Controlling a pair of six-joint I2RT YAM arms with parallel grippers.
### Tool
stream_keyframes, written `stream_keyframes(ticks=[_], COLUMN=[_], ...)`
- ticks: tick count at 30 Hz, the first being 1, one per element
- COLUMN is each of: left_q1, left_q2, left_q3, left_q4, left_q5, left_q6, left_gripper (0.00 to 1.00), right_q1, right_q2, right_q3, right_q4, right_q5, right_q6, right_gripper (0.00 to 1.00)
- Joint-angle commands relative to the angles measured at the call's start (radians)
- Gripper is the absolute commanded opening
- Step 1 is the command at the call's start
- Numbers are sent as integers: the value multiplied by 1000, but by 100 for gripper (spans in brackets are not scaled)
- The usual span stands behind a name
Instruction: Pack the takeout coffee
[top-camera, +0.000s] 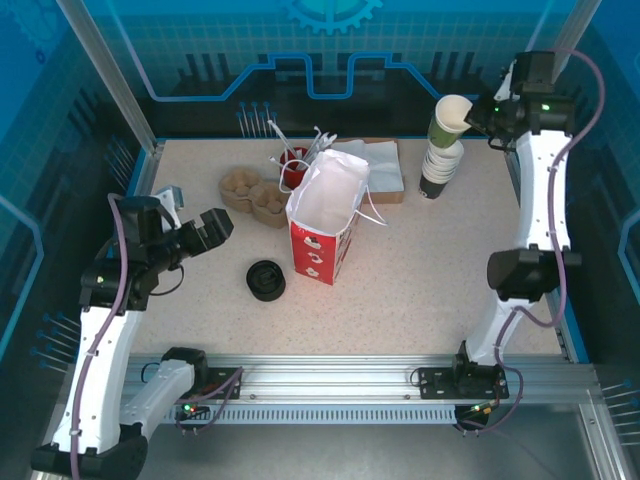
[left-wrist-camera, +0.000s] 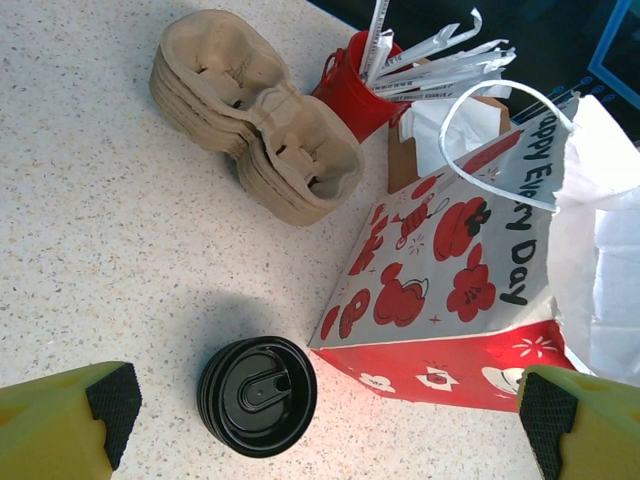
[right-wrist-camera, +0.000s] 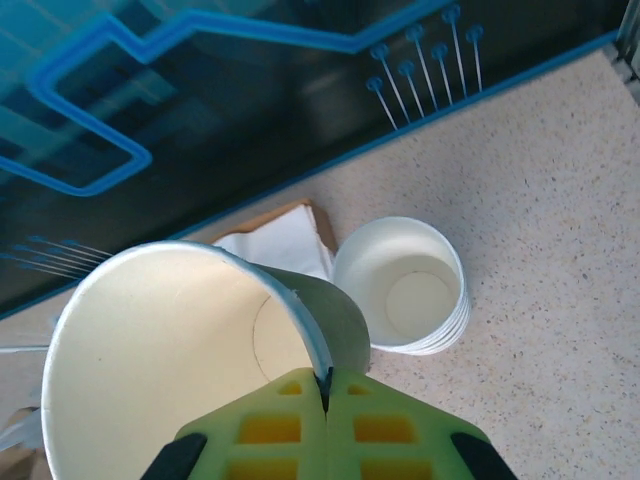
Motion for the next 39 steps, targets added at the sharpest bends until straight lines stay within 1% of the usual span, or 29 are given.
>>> stream_keyframes(ticks=[1, 4, 7, 14, 20, 23, 25, 29, 31, 34, 39], left_q1=[-3, -5, -6, -20, -35, -39, -41, -56, -66, -86, -138], left_q2=[-24, -43, -65, -100, -118, -122, -117, -98, -83, -55, -12], left_q3=[22, 5, -33, -121, -219, -280, -321, -394, -423, -456, -474], left_q4=[-29, -18, 4, 25, 55, 84, 106, 158, 177, 204, 234], left_q5=[50, 85, 116, 144, 141, 136, 135, 127, 116, 97, 45], left_q6=[-28, -40, -65, -97, -134, -159, -177, -208, -222, -243, -253], left_gripper=[99, 99, 99, 98, 97, 96, 96, 93, 91, 90, 90], right_q1=[-7, 1, 22, 67, 150, 220, 294, 413, 471, 551, 633], right_q2=[-125, -238, -363, -668, -852, -915, -956, -1022, -1045, -1047, -1007], right_q3=[-55, -151, -286, -709, -1072, -1221, -1316, -1488, -1568, -1645, -1712], right_q4=[-5, 11, 35, 103, 177, 242, 290, 407, 459, 517, 621], right_q5=[-54, -70, -83, -118, -133, -120, -77, -59, -27, 56, 67], right_q6=[10, 5, -10, -37, -15, 10, 31, 74, 95, 130, 135], right_gripper=[0, 0, 0, 0, 0, 0, 0, 0, 0, 0, 0])
